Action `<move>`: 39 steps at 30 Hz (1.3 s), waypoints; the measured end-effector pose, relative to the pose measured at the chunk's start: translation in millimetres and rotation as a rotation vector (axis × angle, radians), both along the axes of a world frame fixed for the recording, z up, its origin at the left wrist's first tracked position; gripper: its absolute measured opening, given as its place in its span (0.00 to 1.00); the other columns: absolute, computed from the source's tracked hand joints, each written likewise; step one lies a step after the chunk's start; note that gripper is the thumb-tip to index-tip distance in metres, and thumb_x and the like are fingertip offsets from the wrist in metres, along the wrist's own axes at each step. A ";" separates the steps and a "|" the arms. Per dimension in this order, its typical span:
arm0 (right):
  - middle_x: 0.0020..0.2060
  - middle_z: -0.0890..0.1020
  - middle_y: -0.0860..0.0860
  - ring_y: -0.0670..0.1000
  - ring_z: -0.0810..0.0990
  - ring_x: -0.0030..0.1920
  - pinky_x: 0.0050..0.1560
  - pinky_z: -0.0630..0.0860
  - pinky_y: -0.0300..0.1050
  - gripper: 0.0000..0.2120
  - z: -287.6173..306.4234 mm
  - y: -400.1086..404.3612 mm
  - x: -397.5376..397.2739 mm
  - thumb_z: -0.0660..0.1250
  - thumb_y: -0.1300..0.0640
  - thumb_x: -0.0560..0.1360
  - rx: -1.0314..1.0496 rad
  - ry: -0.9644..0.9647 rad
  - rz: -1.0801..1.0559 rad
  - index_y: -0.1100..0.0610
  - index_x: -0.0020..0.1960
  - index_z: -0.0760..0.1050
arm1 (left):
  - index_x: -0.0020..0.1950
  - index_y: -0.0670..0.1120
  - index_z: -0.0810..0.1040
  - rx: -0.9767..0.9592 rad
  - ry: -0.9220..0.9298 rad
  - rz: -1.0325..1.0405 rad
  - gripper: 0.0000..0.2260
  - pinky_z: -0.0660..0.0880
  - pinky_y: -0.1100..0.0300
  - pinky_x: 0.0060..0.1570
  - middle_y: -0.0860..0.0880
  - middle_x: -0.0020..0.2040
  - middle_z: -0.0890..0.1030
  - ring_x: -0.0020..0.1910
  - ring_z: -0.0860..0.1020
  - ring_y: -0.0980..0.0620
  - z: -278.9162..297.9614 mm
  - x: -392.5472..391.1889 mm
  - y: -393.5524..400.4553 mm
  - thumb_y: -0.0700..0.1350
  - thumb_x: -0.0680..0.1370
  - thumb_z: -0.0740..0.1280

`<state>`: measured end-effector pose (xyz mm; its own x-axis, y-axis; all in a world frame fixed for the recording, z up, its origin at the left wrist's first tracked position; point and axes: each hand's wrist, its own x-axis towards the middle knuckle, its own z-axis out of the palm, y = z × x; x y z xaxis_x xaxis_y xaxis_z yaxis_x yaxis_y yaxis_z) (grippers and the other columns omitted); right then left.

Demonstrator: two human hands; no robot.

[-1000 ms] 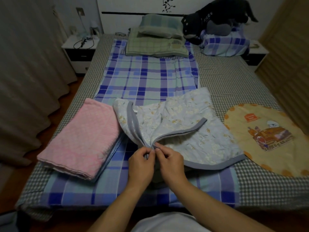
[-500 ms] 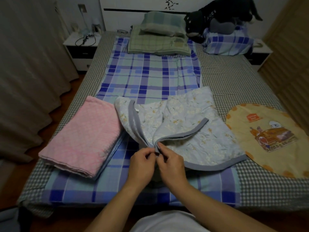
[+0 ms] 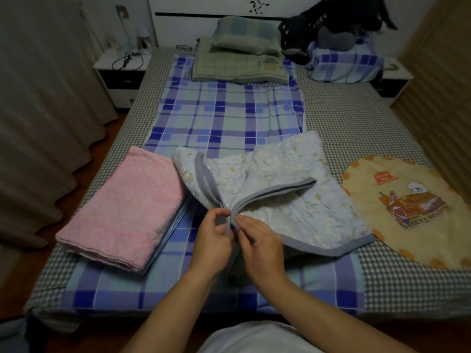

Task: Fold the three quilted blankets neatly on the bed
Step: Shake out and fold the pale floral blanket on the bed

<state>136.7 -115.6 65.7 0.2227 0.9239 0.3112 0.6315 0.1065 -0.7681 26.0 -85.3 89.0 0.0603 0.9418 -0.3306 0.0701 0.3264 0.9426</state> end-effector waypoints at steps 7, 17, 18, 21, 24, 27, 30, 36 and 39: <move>0.51 0.79 0.47 0.46 0.75 0.52 0.56 0.70 0.31 0.13 -6.5 -3.0 3.4 0.65 0.56 0.77 0.061 -0.144 0.039 0.55 0.59 0.82 | 0.58 0.49 0.75 -0.175 -0.130 0.055 0.17 0.78 0.56 0.41 0.42 0.45 0.84 0.43 0.82 0.48 11.0 1.1 3.1 0.30 0.77 0.62; 0.47 0.76 0.50 0.47 0.73 0.49 0.51 0.68 0.32 0.09 0.7 0.4 -0.4 0.66 0.61 0.75 0.057 -0.149 0.127 0.58 0.52 0.83 | 0.63 0.52 0.76 -0.160 -0.171 0.033 0.17 0.82 0.52 0.49 0.49 0.46 0.86 0.49 0.85 0.48 13.8 -5.0 12.1 0.44 0.76 0.73; 0.48 0.77 0.50 0.46 0.73 0.51 0.54 0.68 0.32 0.12 3.3 -0.1 0.5 0.64 0.62 0.73 0.054 -0.130 0.154 0.58 0.53 0.82 | 0.64 0.51 0.75 -0.155 -0.188 0.026 0.19 0.82 0.51 0.51 0.51 0.43 0.87 0.48 0.85 0.47 13.8 -5.8 13.5 0.42 0.76 0.74; 0.50 0.79 0.48 0.44 0.75 0.54 0.60 0.70 0.32 0.19 3.3 3.0 6.2 0.60 0.64 0.69 -0.019 -0.016 0.202 0.56 0.55 0.83 | 0.67 0.49 0.74 -0.165 -0.216 0.012 0.21 0.81 0.51 0.51 0.50 0.41 0.87 0.48 0.85 0.44 13.8 -7.4 16.5 0.39 0.75 0.74; 0.47 0.84 0.49 0.47 0.82 0.52 0.61 0.77 0.44 0.21 1.3 12.9 15.3 0.59 0.69 0.68 -0.202 0.347 0.197 0.53 0.47 0.86 | 0.67 0.49 0.73 -0.205 -0.220 0.000 0.20 0.82 0.52 0.47 0.49 0.43 0.87 0.50 0.85 0.44 8.7 -10.8 14.2 0.38 0.77 0.72; 0.45 0.85 0.51 0.51 0.84 0.51 0.61 0.78 0.54 0.26 -2.0 15.3 27.5 0.59 0.75 0.69 -0.367 0.616 0.187 0.48 0.41 0.85 | 0.67 0.50 0.73 -0.241 -0.237 -0.008 0.20 0.83 0.50 0.48 0.41 0.47 0.86 0.51 0.84 0.43 2.4 -11.0 9.9 0.35 0.78 0.69; 0.52 0.81 0.49 0.47 0.80 0.56 0.63 0.77 0.49 0.17 -4.9 4.0 31.1 0.65 0.65 0.69 -0.301 0.465 0.178 0.48 0.52 0.80 | 0.61 0.51 0.77 -0.177 -0.147 0.047 0.17 0.83 0.48 0.44 0.35 0.50 0.82 0.49 0.84 0.40 2.0 -1.2 8.4 0.33 0.77 0.69; 0.60 0.73 0.48 0.48 0.73 0.60 0.60 0.73 0.43 0.27 21.4 13.2 38.6 0.70 0.62 0.68 -0.022 -0.034 0.192 0.55 0.67 0.70 | 0.47 0.52 0.77 0.054 0.033 0.042 0.12 0.84 0.48 0.42 0.44 0.44 0.81 0.39 0.83 0.50 49.9 39.6 22.1 0.34 0.74 0.66; 0.54 0.81 0.50 0.49 0.80 0.54 0.55 0.75 0.39 0.27 77.5 44.6 73.5 0.65 0.67 0.63 0.139 -0.077 0.095 0.56 0.62 0.77 | 0.55 0.59 0.77 0.158 -0.035 -0.165 0.13 0.83 0.44 0.48 0.45 0.47 0.84 0.44 0.85 0.48 102.5 57.2 54.5 0.43 0.75 0.69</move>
<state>210.3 -71.0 143.2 0.1068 0.8864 0.4505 0.6696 0.2709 -0.6916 83.2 -30.8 191.5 0.2269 0.9581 -0.1749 0.0765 0.1615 0.9839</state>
